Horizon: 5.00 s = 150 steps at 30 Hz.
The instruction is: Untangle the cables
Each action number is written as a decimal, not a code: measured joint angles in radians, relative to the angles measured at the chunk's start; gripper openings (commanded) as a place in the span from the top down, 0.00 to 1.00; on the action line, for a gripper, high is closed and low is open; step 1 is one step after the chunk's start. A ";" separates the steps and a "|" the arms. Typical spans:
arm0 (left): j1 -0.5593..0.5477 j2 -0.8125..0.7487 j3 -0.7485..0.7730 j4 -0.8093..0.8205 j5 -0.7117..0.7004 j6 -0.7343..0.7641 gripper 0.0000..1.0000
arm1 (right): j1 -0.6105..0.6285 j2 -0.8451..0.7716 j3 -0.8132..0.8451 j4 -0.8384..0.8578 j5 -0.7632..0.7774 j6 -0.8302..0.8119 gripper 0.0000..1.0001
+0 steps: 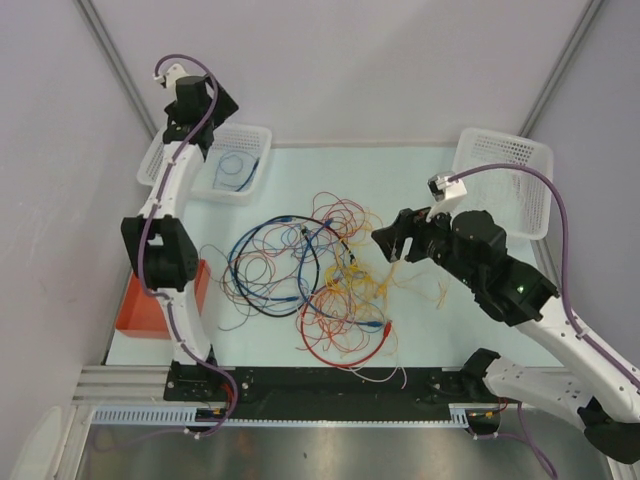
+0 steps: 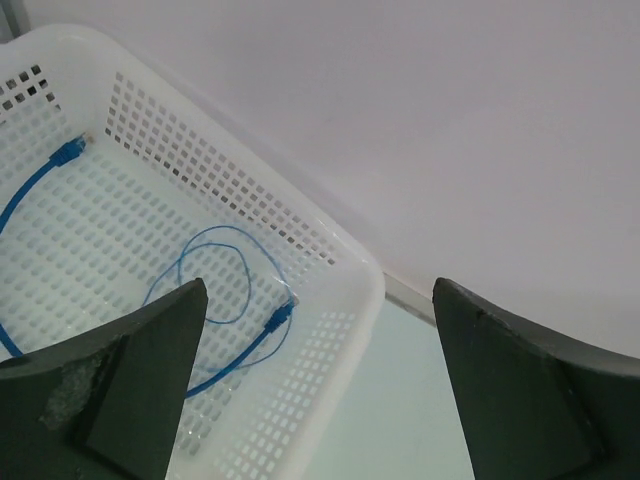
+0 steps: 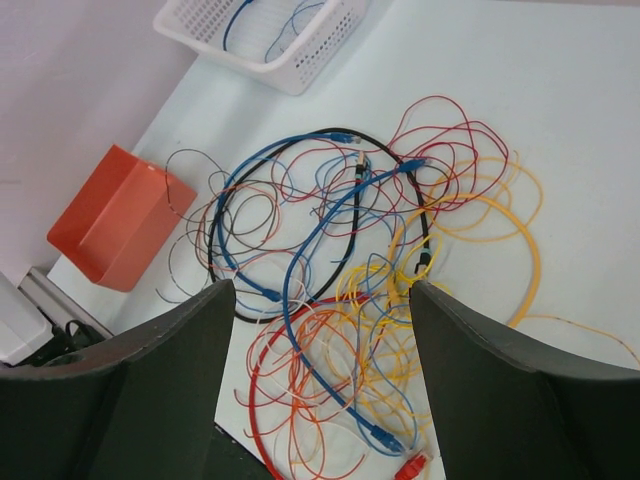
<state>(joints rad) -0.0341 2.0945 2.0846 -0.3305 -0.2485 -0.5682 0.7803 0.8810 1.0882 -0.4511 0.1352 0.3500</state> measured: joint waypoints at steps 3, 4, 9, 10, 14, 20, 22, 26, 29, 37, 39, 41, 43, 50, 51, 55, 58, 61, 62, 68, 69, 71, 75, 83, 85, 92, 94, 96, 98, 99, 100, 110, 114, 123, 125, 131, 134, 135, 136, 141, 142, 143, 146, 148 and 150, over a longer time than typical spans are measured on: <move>-0.016 -0.143 -0.142 0.000 0.011 0.001 0.00 | 0.000 -0.027 -0.016 0.004 -0.010 0.014 0.24; -0.029 -0.202 -0.198 0.010 0.016 0.002 0.00 | 0.001 -0.039 -0.023 0.003 -0.012 0.016 0.24; -0.195 -0.574 -0.566 0.096 -0.008 0.042 0.00 | 0.004 -0.072 -0.029 -0.023 -0.007 0.029 0.22; -0.238 -0.655 -0.667 0.152 0.009 0.041 0.00 | 0.007 -0.077 -0.032 -0.030 -0.001 0.034 0.22; -0.277 -0.948 -1.103 0.377 0.111 -0.093 0.00 | 0.023 -0.111 -0.080 -0.055 0.048 0.070 0.22; -0.438 -0.964 -1.213 0.180 0.024 -0.155 0.01 | 0.046 -0.159 -0.172 -0.055 0.126 0.147 0.21; -0.545 -0.958 -1.205 0.102 -0.024 -0.159 0.00 | 0.061 -0.163 -0.192 -0.053 0.154 0.171 0.19; -0.561 -0.990 -1.218 0.041 -0.008 -0.201 0.00 | 0.087 -0.162 -0.214 -0.050 0.186 0.198 0.13; -0.536 -1.024 -1.295 0.115 0.084 -0.203 0.00 | 0.093 -0.155 -0.219 -0.050 0.179 0.201 0.14; -0.571 -0.774 -1.308 0.119 0.174 -0.201 0.27 | 0.097 -0.134 -0.221 -0.058 0.130 0.211 0.17; -0.582 -0.692 -1.285 0.117 0.179 -0.198 0.32 | 0.098 -0.135 -0.221 -0.061 0.129 0.214 0.17; -0.591 -0.627 -1.277 0.117 0.184 -0.192 0.34 | 0.098 -0.136 -0.221 -0.068 0.129 0.216 0.17; -0.600 -0.578 -1.276 0.111 0.185 -0.192 0.34 | 0.098 -0.138 -0.221 -0.072 0.130 0.216 0.17; -0.610 -0.504 -1.247 0.092 0.170 -0.196 0.88 | 0.099 -0.140 -0.222 -0.100 0.130 0.216 0.18; -0.610 -0.500 -1.243 0.090 0.166 -0.196 1.00 | 0.099 -0.140 -0.223 -0.102 0.130 0.215 0.18; -0.616 -0.501 -1.226 0.052 0.151 -0.186 1.00 | 0.099 -0.142 -0.224 -0.110 0.131 0.215 0.18; -0.629 -0.542 -1.201 0.001 0.134 -0.172 1.00 | 0.100 -0.146 -0.224 -0.113 0.132 0.215 0.18; -0.649 -0.650 -1.132 -0.071 0.118 -0.138 0.96 | 0.100 -0.156 -0.224 -0.110 0.130 0.211 0.18; -0.653 -0.695 -1.095 -0.090 0.116 -0.126 0.94 | 0.100 -0.161 -0.224 -0.106 0.129 0.209 0.19; -0.662 -0.903 -0.816 -0.151 0.083 -0.024 0.84 | 0.100 -0.206 -0.224 -0.063 0.110 0.197 0.20; -0.662 -0.920 -0.776 -0.164 0.069 -0.009 0.83 | 0.100 -0.215 -0.224 -0.055 0.108 0.196 0.20; -0.662 -0.937 -0.708 -0.198 0.038 0.021 0.83 | 0.101 -0.231 -0.224 -0.045 0.106 0.196 0.20; -0.662 -0.934 -0.601 -0.290 -0.039 0.104 0.85 | 0.101 -0.249 -0.224 -0.046 0.107 0.196 0.20; -0.682 -0.929 -0.571 -0.393 -0.124 0.230 0.94 | 0.101 -0.261 -0.224 -0.046 0.107 0.196 0.20; -0.682 -0.943 -0.592 -0.394 -0.124 0.240 0.76 | 0.101 -0.257 -0.224 -0.045 0.106 0.196 0.20; -0.683 -0.890 -0.702 -0.392 -0.193 0.235 0.26 | 0.102 -0.245 -0.224 -0.046 0.100 0.196 0.20; -0.672 -0.842 -0.750 -0.389 -0.211 0.208 0.26 | 0.102 -0.245 -0.224 -0.047 0.100 0.196 0.20; -0.645 -0.778 -0.812 -0.387 -0.209 0.174 0.26 | 0.104 -0.246 -0.224 -0.049 0.100 0.196 0.20; -0.595 -0.721 -0.866 -0.375 -0.190 0.139 0.26 | 0.104 -0.246 -0.224 -0.053 0.100 0.196 0.20; -0.563 -0.702 -0.888 -0.363 -0.174 0.122 0.26 | 0.104 -0.246 -0.224 -0.054 0.100 0.196 0.20; -0.522 -0.680 -0.911 -0.352 -0.159 0.103 0.26 | 0.104 -0.246 -0.224 -0.054 0.101 0.196 0.20; -0.238 -0.473 -0.900 -0.214 -0.094 0.047 0.27 | 0.106 -0.235 -0.224 -0.056 0.107 0.191 0.20; -0.222 -0.348 -0.810 -0.184 -0.056 0.055 0.27 | 0.106 -0.204 -0.224 -0.052 0.112 0.172 0.20; -0.184 -0.211 -0.794 -0.153 0.003 0.046 0.28 | 0.092 -0.160 -0.224 -0.037 0.107 0.142 0.20; -0.172 -0.195 -0.800 -0.149 0.010 0.043 0.29 | 0.084 -0.154 -0.224 -0.031 0.103 0.138 0.20; -0.154 -0.189 -0.817 -0.122 0.012 0.035 0.35 | 0.066 -0.151 -0.242 -0.021 0.087 0.127 0.20; -0.153 -0.189 -0.820 -0.121 0.010 0.034 0.37 | 0.060 -0.151 -0.250 -0.021 0.083 0.127 0.20; -0.152 -0.189 -0.821 -0.121 0.009 0.035 0.38 | 0.059 -0.151 -0.251 -0.021 0.082 0.127 0.20; -0.152 -0.189 -0.822 -0.119 0.009 0.034 0.36 | 0.058 -0.152 -0.252 -0.021 0.080 0.127 0.20; -0.154 -0.200 -0.871 -0.092 0.010 0.027 0.35 | 0.055 -0.163 -0.257 -0.021 0.077 0.128 0.20; -0.156 -0.207 -0.877 -0.089 0.015 0.026 0.35 | 0.055 -0.165 -0.258 -0.021 0.076 0.128 0.20; -0.160 -0.212 -0.885 -0.089 0.015 0.027 0.35 | 0.055 -0.168 -0.258 -0.021 0.075 0.129 0.20; -0.171 -0.223 -0.901 -0.085 0.007 0.027 0.36 | 0.055 -0.175 -0.258 -0.021 0.070 0.133 0.20; -0.179 -0.233 -0.917 -0.077 -0.004 0.027 0.45 | 0.055 -0.179 -0.258 -0.021 0.066 0.137 0.20; -0.187 -0.248 -0.938 -0.074 -0.015 0.029 0.70 | 0.055 -0.184 -0.260 -0.021 0.066 0.142 0.20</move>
<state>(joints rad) -0.2211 1.8465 1.1461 -0.4042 -0.2638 -0.5392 0.8356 0.6968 0.8280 -0.4725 0.2012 0.4915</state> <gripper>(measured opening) 0.572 0.803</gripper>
